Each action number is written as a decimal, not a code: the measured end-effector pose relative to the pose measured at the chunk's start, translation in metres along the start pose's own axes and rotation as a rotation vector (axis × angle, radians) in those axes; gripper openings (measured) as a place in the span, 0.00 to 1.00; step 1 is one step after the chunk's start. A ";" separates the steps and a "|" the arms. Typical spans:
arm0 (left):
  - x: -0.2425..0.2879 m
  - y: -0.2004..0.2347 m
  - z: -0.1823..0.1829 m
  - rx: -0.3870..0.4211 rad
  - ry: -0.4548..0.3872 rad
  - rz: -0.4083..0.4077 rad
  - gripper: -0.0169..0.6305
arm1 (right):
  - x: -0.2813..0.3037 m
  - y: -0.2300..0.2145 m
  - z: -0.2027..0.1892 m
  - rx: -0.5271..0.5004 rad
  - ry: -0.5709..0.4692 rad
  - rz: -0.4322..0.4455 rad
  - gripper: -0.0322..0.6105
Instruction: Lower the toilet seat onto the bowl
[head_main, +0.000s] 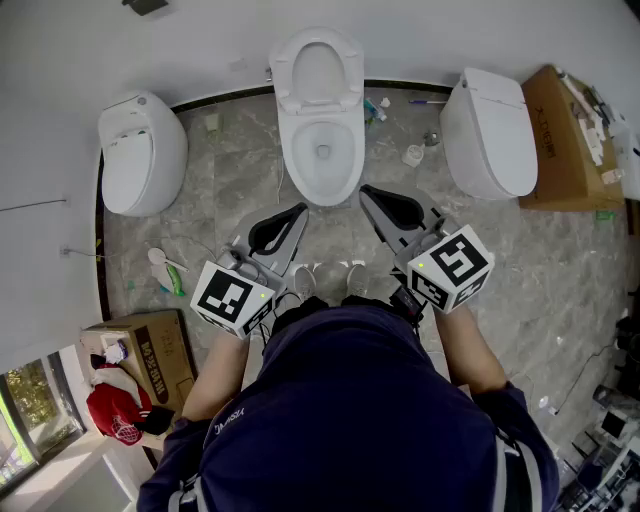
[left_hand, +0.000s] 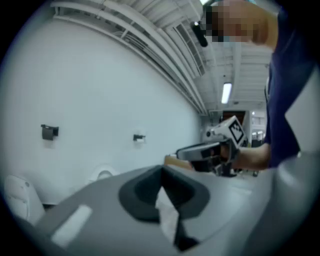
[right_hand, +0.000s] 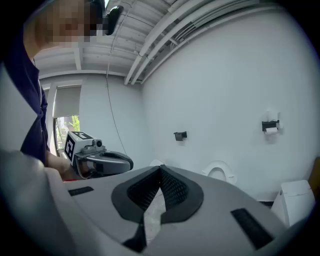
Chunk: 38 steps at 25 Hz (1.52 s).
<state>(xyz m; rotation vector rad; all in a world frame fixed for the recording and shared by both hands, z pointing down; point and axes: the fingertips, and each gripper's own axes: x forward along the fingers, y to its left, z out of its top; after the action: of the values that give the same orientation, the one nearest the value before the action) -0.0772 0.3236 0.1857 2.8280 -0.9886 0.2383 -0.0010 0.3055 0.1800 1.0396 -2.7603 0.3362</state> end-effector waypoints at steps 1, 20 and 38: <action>0.001 -0.002 0.000 -0.001 0.000 0.000 0.03 | -0.001 0.000 0.000 0.001 0.000 0.000 0.06; 0.032 -0.026 0.015 0.038 -0.015 0.075 0.03 | -0.041 -0.031 0.002 0.022 -0.045 0.059 0.06; 0.038 -0.032 0.010 0.028 0.015 0.149 0.03 | -0.064 -0.052 -0.010 0.041 -0.043 0.092 0.06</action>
<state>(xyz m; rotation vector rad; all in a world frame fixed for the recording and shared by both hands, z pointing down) -0.0266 0.3241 0.1810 2.7751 -1.2035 0.2917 0.0818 0.3106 0.1821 0.9416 -2.8576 0.3890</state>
